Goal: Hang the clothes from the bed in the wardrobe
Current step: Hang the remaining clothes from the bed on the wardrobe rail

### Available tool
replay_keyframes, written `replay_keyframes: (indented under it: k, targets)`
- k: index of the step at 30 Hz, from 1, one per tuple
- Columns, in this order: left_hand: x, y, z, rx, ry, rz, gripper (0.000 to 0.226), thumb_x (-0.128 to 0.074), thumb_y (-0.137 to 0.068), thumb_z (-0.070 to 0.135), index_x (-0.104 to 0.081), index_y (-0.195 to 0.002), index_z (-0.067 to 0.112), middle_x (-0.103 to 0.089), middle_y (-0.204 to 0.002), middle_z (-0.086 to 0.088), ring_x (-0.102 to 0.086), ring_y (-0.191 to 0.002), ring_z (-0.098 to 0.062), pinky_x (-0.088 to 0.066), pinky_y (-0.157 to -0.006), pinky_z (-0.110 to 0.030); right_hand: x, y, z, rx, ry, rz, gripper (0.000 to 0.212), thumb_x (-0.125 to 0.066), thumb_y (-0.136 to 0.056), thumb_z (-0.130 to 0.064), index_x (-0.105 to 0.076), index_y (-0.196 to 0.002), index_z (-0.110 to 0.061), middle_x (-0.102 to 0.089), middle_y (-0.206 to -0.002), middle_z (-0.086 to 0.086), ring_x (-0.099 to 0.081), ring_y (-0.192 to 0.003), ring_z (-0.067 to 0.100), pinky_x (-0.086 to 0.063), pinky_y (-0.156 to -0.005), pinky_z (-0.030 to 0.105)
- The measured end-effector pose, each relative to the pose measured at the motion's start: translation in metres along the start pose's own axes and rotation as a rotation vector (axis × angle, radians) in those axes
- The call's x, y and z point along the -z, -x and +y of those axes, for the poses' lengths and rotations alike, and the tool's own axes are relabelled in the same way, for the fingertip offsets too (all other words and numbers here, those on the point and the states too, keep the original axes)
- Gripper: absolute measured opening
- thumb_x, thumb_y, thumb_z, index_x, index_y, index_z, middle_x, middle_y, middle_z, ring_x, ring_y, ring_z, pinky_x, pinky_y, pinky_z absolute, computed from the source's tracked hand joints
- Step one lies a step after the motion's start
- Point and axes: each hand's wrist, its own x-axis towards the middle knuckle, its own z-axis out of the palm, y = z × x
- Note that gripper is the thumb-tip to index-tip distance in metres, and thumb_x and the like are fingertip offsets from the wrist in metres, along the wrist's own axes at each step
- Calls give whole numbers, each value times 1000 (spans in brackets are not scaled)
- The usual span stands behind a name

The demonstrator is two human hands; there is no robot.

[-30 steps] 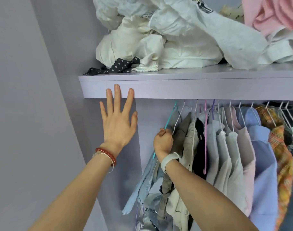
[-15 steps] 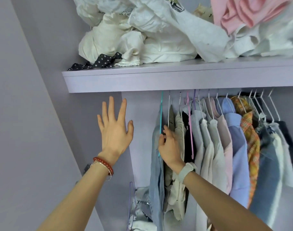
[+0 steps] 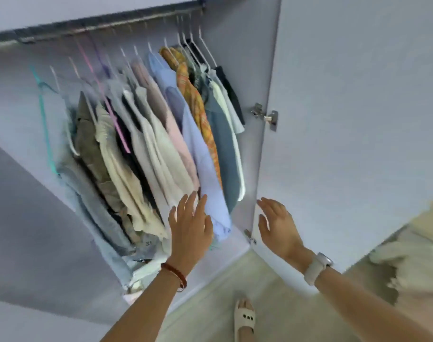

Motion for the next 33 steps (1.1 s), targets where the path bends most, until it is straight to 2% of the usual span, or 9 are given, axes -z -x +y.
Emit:
replay_keyframes:
  k: [4, 7, 9, 12, 15, 22, 25, 29, 33]
  targets:
    - [-60, 10, 85, -193, 77, -316, 43, -56, -87, 17, -52, -129, 11, -48, -136, -11, -43, -127, -26, -34, -103, -45, 40, 84, 90, -321, 139, -20, 43, -42, -93, -16, -41, -136, -11, -40, -142, 7, -32, -133, 23, -24, -107, 31]
    - [-101, 26, 156, -442, 186, -463, 38, -61, -82, 8, -58, -119, 2, -57, -125, -17, -54, -117, -30, -43, -97, -42, 72, 142, 143, -567, 197, 4, 43, -42, -92, -18, -42, -135, -13, -42, -139, 6, -38, -126, 25, -28, -102, 31]
    - [-124, 39, 209, -601, 207, -567, 39, -53, -88, 13, -53, -127, 6, -51, -133, -10, -46, -126, -23, -36, -102, -35, 94, 175, 178, -706, 208, 47, 40, -42, -91, -17, -45, -131, -12, -47, -134, 7, -40, -122, 27, -30, -100, 33]
    - [-163, 55, 288, -822, 269, -659, 40, -44, -93, 20, -47, -132, 12, -46, -138, -4, -39, -129, -17, -30, -106, -30, 127, 222, 227, -889, 184, 127, 40, -41, -92, -14, -47, -131, -11, -46, -136, 8, -37, -126, 27, -30, -105, 37]
    - [-196, 62, 378, -960, 239, -717, 42, -37, -96, 26, -40, -137, 19, -37, -144, 2, -34, -132, -12, -24, -107, -26, 165, 265, 277, -1037, 150, 223, 40, -40, -92, -12, -46, -132, -10, -46, -136, 9, -36, -128, 28, -30, -107, 37]
    - [-253, 78, 558, -1068, 223, -846, 41, -40, -95, 22, -44, -135, 15, -43, -140, -2, -38, -128, -18, -26, -106, -31, 253, 352, 361, -1332, 68, 402, 37, -41, -93, -8, -46, -129, -2, -49, -132, 15, -43, -123, 30, -33, -102, 34]
    - [-273, 87, 608, -1115, 216, -919, 40, -40, -95, 22, -45, -133, 14, -44, -138, -3, -39, -127, -20, -32, -106, -38, 277, 379, 390, -1434, 26, 477, 37, -41, -92, -7, -47, -128, -2, -50, -130, 16, -45, -121, 30, -34, -99, 34]
    - [-308, 90, 664, -1172, 168, -940, 40, -38, -96, 26, -43, -134, 16, -46, -137, -1, -42, -125, -18, -35, -101, -31, 296, 400, 430, -1537, -44, 572, 35, -39, -91, -6, -50, -124, -1, -53, -125, 19, -50, -115, 31, -37, -95, 34]
    - [-353, 88, 715, -1138, 153, -1005, 42, -36, -96, 25, -39, -137, 17, -43, -139, -1, -41, -126, -19, -38, -100, -35, 311, 407, 484, -1602, -129, 642, 36, -37, -92, -6, -50, -126, -3, -54, -129, 16, -53, -116, 28, -39, -94, 30]
